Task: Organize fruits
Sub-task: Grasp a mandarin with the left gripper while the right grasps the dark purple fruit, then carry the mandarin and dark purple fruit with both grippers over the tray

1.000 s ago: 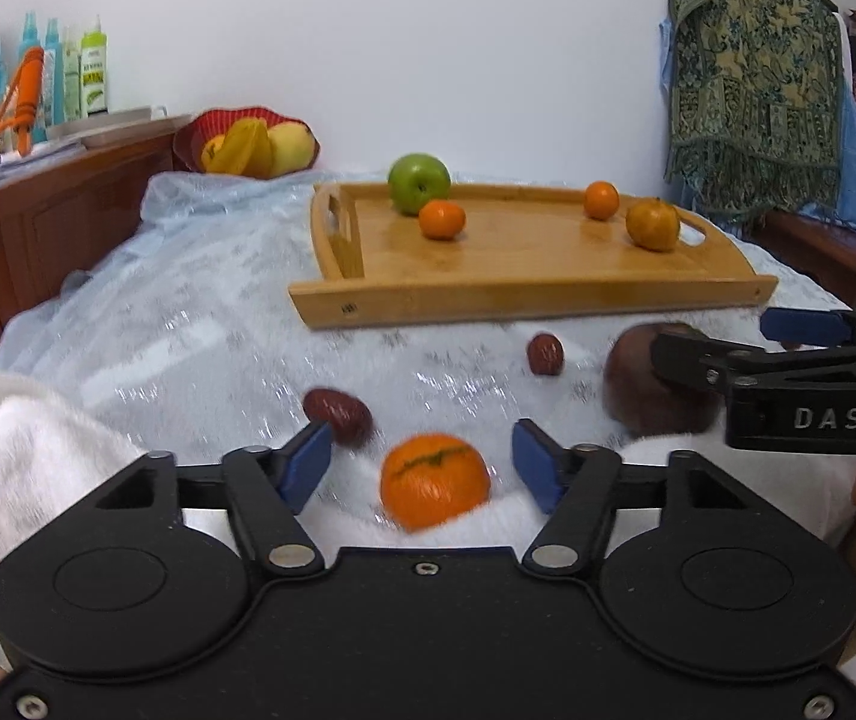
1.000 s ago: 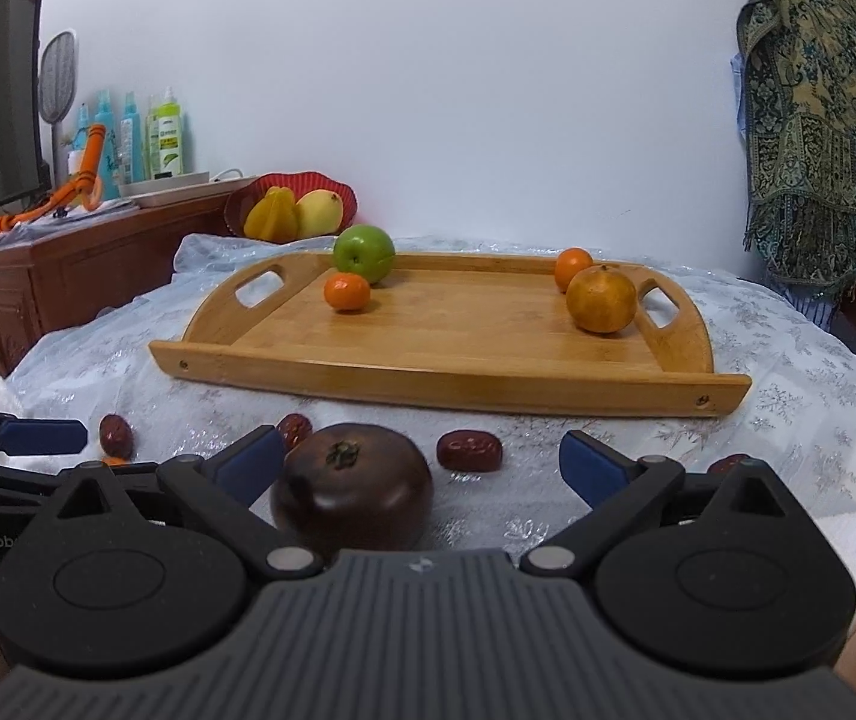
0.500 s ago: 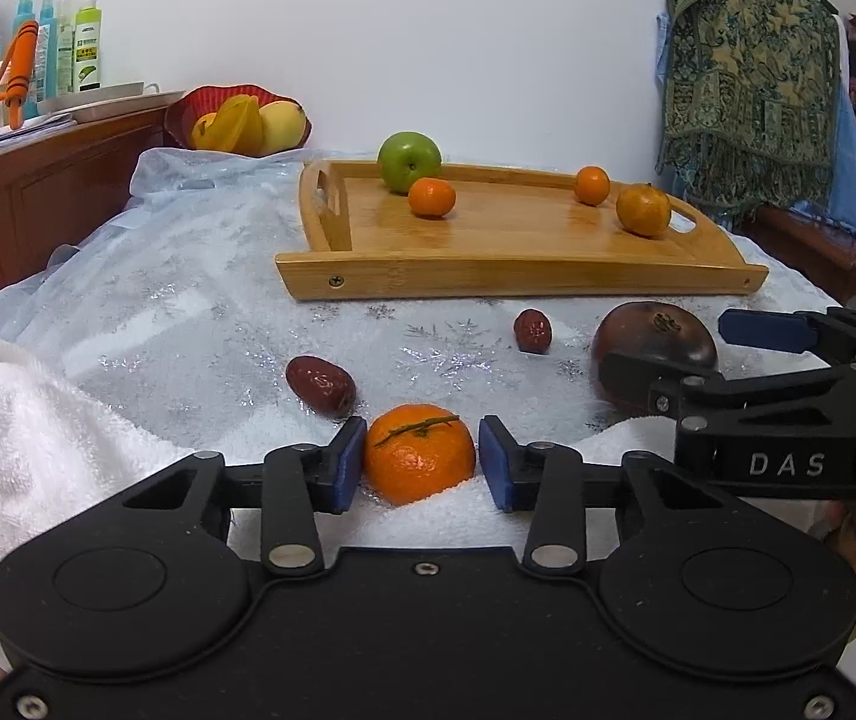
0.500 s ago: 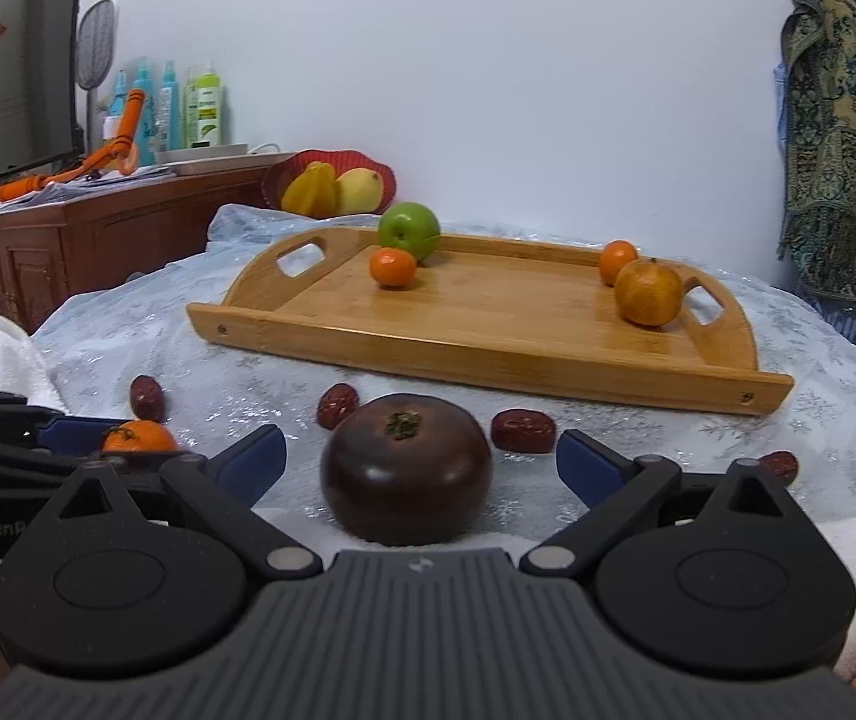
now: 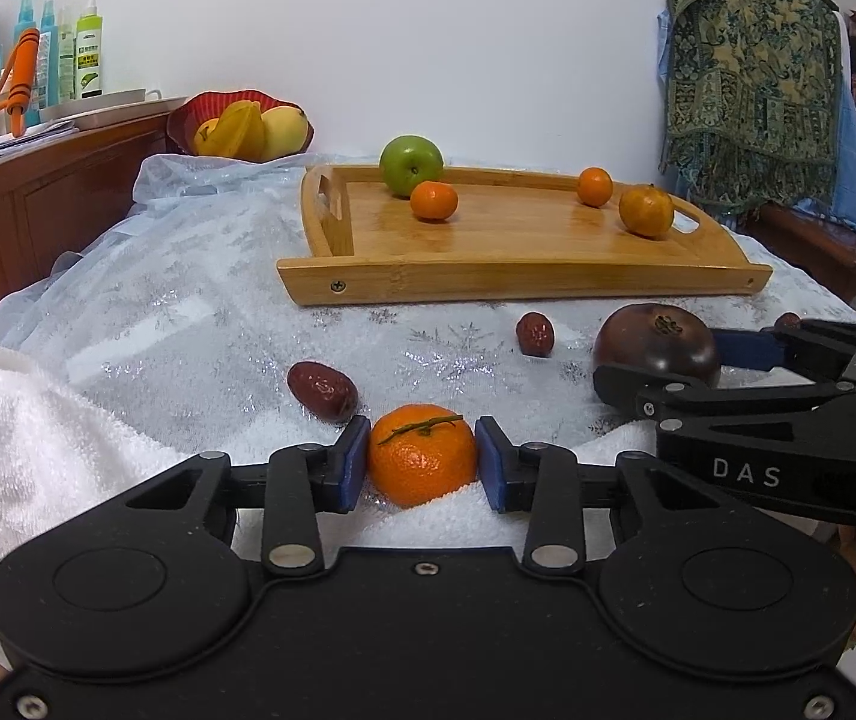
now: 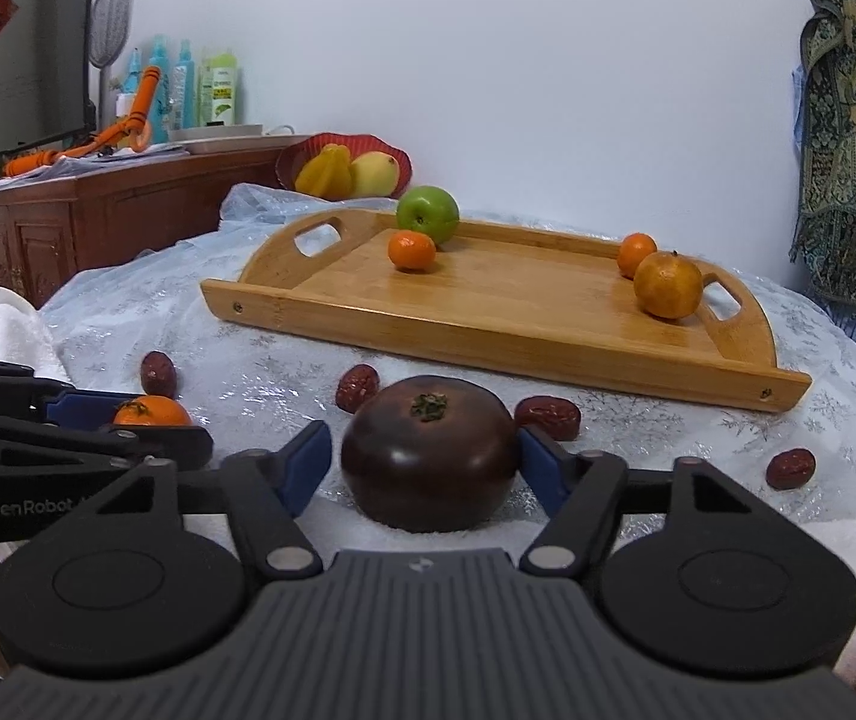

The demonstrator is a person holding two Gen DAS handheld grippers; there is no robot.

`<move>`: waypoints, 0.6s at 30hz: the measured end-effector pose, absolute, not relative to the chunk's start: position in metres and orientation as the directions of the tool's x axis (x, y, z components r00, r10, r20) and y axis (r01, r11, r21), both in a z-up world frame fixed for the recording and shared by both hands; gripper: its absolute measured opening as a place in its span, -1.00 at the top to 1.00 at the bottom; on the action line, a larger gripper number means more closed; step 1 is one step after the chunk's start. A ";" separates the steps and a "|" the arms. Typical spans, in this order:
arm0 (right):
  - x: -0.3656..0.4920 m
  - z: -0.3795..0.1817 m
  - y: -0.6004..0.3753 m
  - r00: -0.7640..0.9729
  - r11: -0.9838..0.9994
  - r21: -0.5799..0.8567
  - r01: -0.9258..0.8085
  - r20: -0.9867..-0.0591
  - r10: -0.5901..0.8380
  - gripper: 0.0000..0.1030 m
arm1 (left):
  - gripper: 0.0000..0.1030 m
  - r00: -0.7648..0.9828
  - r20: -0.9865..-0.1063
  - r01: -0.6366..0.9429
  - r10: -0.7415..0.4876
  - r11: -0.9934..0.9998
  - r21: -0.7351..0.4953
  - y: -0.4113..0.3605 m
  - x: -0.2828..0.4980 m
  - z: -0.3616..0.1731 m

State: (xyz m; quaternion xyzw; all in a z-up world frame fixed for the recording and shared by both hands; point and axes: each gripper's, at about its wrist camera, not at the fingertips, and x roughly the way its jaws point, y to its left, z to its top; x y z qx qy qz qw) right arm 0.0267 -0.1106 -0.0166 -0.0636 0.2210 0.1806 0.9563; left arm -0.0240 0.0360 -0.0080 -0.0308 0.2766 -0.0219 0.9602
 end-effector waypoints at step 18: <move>0.043 0.017 -0.142 0.876 0.939 0.103 -0.328 -0.338 0.343 -0.24 | 0.31 0.899 -0.435 0.017 -0.044 0.998 -0.064 0.028 0.024 0.043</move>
